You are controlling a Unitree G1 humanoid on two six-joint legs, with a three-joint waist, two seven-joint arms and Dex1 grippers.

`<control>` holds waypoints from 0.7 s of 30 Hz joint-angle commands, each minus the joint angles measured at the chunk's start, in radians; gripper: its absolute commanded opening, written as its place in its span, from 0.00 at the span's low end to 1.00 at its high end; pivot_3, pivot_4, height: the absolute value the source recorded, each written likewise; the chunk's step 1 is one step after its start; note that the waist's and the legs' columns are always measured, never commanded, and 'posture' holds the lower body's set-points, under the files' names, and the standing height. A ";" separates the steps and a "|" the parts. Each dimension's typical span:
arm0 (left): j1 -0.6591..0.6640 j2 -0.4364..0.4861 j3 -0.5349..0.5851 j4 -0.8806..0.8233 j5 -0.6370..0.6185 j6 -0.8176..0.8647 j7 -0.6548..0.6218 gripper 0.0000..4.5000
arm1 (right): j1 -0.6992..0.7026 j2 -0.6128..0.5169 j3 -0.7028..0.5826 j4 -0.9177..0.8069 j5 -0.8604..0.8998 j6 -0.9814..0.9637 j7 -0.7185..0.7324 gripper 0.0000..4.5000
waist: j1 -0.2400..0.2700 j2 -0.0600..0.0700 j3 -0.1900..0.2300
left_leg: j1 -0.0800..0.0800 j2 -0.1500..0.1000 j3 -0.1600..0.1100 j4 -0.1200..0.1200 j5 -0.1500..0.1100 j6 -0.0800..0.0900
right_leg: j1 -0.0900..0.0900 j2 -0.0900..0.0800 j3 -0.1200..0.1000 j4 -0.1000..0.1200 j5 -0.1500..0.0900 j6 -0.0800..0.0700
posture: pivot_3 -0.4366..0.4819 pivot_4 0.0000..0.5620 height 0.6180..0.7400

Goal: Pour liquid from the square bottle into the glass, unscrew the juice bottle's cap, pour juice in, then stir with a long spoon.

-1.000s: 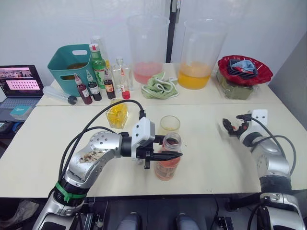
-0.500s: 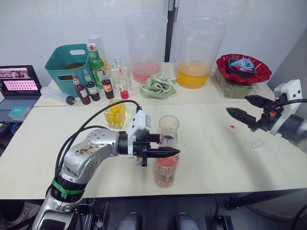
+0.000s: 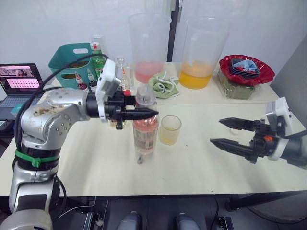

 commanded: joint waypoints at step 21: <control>-0.208 -0.305 -0.161 0.649 0.610 -0.928 0.127 0.31 | 0.121 0.081 -0.107 -0.206 0.100 -0.055 -0.266 0.99 | 0.017 -0.002 0.001 | -0.005 -0.002 0.000 0.001 0.000 0.000 | -0.005 -0.001 0.000 0.001 0.000 0.000 | 0.48 0.27 1.00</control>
